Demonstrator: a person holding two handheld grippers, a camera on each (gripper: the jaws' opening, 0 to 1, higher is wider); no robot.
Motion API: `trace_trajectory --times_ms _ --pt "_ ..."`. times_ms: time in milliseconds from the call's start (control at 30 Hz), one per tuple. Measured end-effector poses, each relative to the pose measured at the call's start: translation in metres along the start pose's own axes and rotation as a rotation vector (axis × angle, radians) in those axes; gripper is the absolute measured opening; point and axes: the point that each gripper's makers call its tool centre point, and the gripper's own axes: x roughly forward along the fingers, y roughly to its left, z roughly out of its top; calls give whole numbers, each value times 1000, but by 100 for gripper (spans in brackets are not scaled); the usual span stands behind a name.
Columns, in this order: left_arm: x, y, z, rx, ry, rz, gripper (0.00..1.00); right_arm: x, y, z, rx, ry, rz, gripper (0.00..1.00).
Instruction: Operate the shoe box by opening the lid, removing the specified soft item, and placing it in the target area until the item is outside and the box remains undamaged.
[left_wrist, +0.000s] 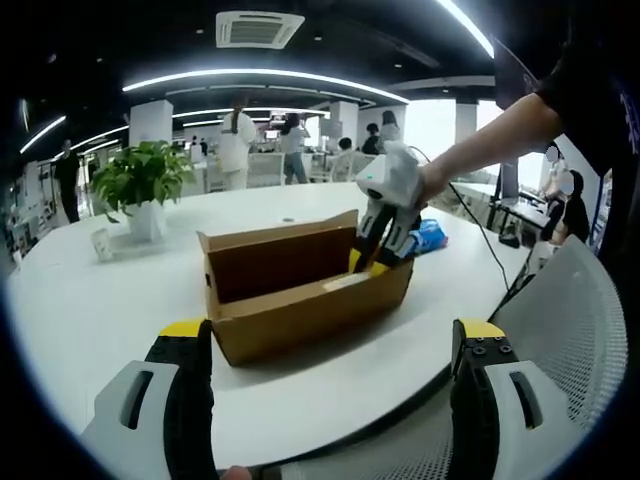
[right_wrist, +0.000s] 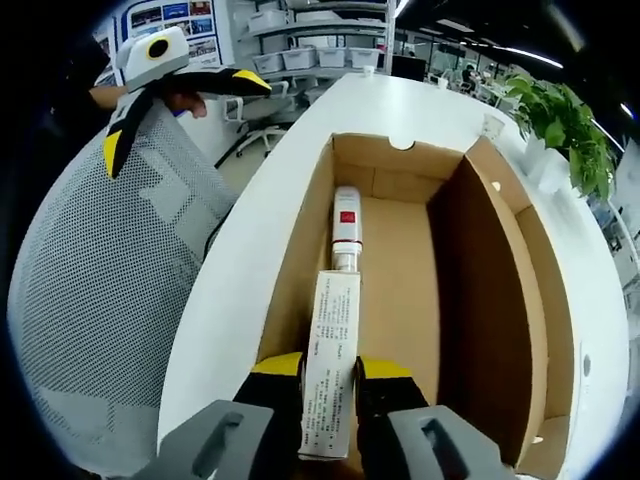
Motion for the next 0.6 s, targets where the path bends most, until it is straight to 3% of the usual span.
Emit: trace_trajectory --times_ms 333,600 --pt "0 -1 1 4 -5 -2 99 -7 -3 5 3 -13 -41 13" --pt "0 -2 1 11 -3 -13 99 -27 -9 16 -6 -32 -69 13"
